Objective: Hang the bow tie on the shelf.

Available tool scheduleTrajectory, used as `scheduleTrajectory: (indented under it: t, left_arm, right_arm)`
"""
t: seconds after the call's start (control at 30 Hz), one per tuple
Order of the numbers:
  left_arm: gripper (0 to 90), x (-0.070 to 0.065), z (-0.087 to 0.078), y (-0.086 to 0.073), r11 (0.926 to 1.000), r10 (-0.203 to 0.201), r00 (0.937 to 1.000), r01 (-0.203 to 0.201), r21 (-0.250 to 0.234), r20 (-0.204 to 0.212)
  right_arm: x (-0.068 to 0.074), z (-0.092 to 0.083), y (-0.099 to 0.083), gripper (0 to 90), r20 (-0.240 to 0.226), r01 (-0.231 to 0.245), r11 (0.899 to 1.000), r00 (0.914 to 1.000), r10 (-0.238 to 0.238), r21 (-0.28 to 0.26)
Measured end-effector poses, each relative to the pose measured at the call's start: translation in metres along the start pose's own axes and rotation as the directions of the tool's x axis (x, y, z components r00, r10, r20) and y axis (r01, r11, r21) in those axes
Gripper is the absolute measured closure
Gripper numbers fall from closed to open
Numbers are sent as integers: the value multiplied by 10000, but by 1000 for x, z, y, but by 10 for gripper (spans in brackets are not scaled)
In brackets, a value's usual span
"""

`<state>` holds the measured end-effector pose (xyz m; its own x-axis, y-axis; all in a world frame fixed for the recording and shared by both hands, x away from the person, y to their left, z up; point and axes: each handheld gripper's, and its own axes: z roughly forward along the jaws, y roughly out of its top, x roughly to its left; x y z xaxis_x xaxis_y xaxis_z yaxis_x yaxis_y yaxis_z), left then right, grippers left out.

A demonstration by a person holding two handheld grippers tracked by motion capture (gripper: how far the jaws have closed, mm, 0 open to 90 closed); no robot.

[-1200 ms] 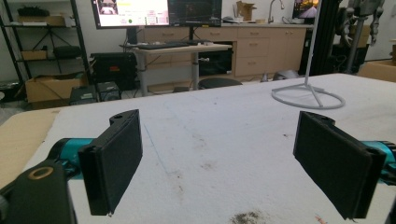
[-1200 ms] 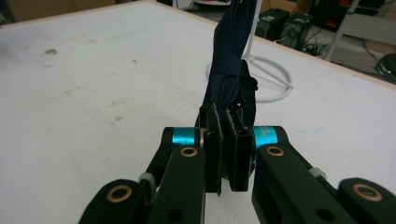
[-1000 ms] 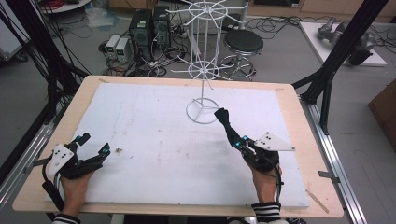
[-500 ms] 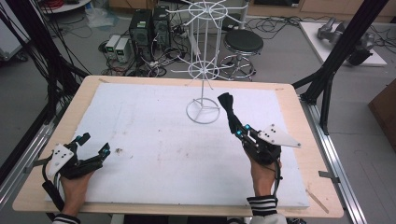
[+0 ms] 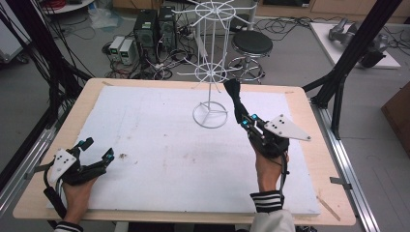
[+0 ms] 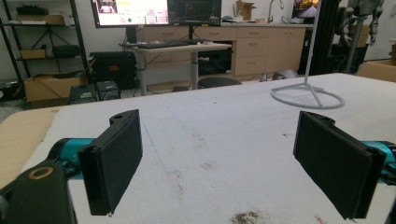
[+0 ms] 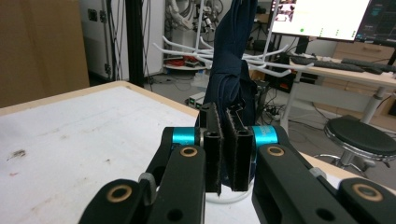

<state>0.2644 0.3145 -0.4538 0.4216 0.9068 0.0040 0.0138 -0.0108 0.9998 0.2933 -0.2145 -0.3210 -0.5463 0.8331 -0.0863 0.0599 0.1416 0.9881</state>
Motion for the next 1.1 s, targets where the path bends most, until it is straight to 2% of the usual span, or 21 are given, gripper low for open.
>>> scheduleTrajectory:
  t: [0.3, 0.43, 0.8, 1.1]
  left_arm:
    - [160, 0, 0, 0, 10000, -8, 10000, 8, 0, -4]
    - [160, 0, 0, 0, 10000, -1, 10000, 1, 18, -9]
    - [160, 0, 0, 0, 10000, -48, 10000, 48, -15, -20]
    - [160, 0, 0, 0, 10000, -50, 10000, 49, -16, -21]
  right_arm:
    - [3, 9, 5, 869, 138, -24, 10000, 9999, 26, -88]
    - [6, 15, 8, 869, 260, 147, 9998, 9996, -144, -132]
    - [14, 28, 16, 869, 174, 228, 9995, 9996, -224, -215]
    - [19, 36, 19, 869, 314, 390, 9991, 9988, -384, -184]
